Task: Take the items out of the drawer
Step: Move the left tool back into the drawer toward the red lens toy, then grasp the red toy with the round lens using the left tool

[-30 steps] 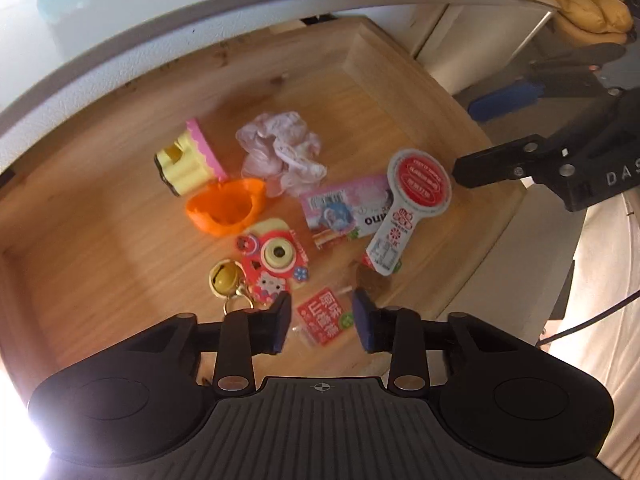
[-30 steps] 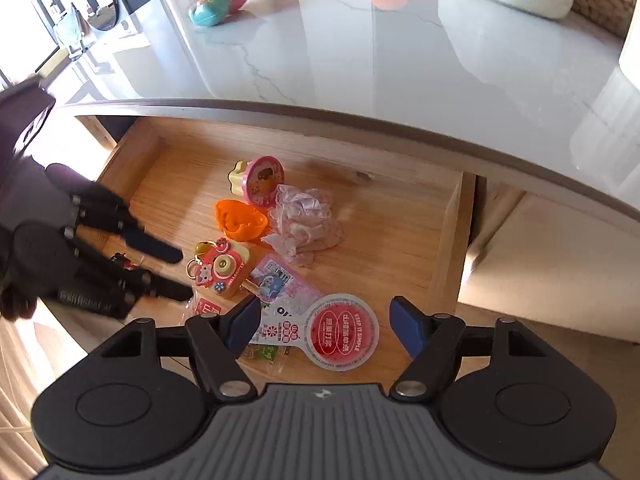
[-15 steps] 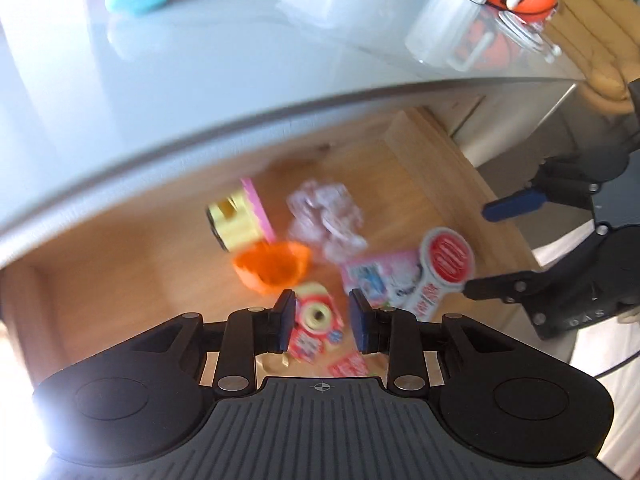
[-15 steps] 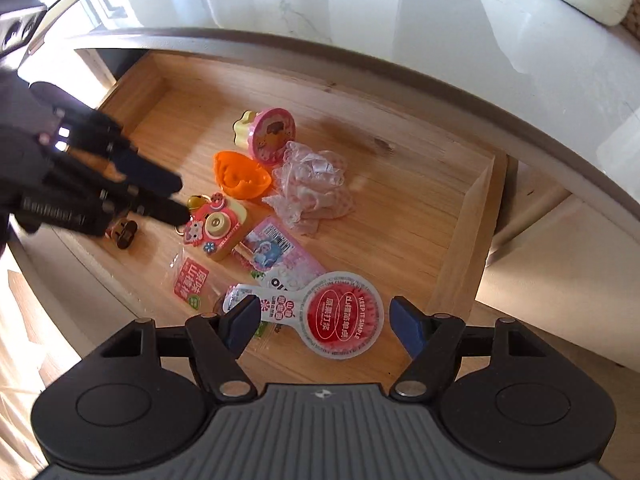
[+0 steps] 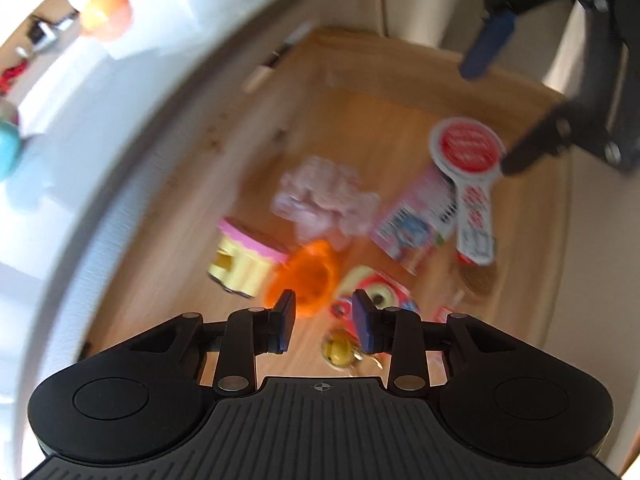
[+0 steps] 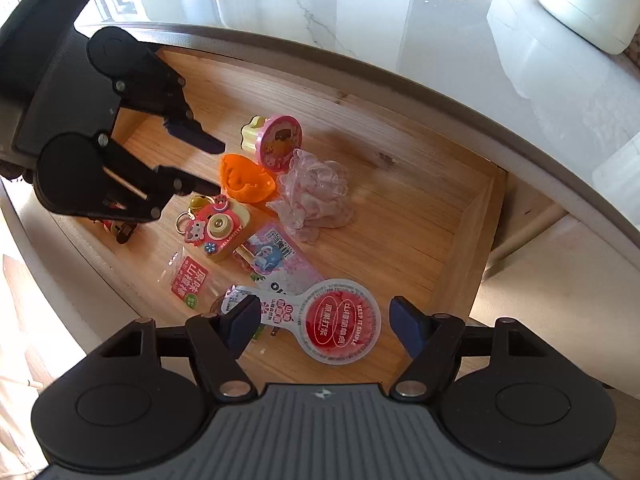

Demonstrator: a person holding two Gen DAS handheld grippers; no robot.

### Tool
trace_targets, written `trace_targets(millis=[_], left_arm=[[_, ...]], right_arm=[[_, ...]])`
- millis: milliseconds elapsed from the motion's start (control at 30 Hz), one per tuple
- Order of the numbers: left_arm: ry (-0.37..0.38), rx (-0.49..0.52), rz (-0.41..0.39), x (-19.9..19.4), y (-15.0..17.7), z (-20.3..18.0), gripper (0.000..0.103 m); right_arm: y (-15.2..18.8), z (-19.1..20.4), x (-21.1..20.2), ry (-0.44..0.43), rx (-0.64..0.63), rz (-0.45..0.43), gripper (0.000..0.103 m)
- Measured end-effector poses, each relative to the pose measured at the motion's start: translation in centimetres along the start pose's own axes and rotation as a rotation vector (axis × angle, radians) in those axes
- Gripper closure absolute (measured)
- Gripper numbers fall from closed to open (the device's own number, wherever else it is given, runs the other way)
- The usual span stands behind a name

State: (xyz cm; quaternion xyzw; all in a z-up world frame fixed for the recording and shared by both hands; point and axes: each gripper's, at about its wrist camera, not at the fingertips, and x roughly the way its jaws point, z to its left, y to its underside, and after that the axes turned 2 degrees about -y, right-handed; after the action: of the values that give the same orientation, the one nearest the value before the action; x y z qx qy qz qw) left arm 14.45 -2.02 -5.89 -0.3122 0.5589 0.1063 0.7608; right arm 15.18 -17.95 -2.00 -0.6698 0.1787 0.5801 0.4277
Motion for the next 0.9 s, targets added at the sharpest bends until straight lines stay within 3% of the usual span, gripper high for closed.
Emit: trace_targets(millis=[100, 233, 333, 400, 567, 700, 800, 900], left_arm=[[0.097, -0.011, 0.0, -0.1, 0.5, 0.5, 0.067], [0.075, 0.081, -0.002, -0.3, 1.0, -0.2, 0.067], [0.099, 0.104, 0.034, 0.8, 0.9, -0.4, 0.066], [0.12, 0.07, 0.012, 1.1, 0.6, -0.1, 0.065], [0.125, -0.05, 0.016, 1.6, 0.2, 1.0, 0.052], [0.163, -0.146, 0.026, 1.8, 0.4, 2.0, 0.052], [0.256, -0.321, 0.062, 2.5, 0.1, 3.2, 0.06], [0.218, -0.295, 0.073, 2.5, -0.8, 2.5, 0.058]], right_arm=[[0.0, -0.5, 0.0, -0.017, 0.027, 0.003, 0.031], [-0.1, -0.7, 0.3, -0.028, 0.045, 0.011, 0.031], [-0.3, -0.6, 0.4, -0.03, 0.043, 0.017, 0.031], [-0.3, -0.6, 0.6, -0.03, 0.044, 0.021, 0.031], [-0.2, -1.1, 0.7, -0.048, 0.073, 0.03, 0.031], [-0.2, -0.9, 0.8, -0.053, 0.071, 0.033, 0.031], [-0.3, -0.8, 0.9, -0.052, 0.071, 0.031, 0.031], [-0.2, -0.9, 0.8, -0.052, 0.075, 0.031, 0.031]])
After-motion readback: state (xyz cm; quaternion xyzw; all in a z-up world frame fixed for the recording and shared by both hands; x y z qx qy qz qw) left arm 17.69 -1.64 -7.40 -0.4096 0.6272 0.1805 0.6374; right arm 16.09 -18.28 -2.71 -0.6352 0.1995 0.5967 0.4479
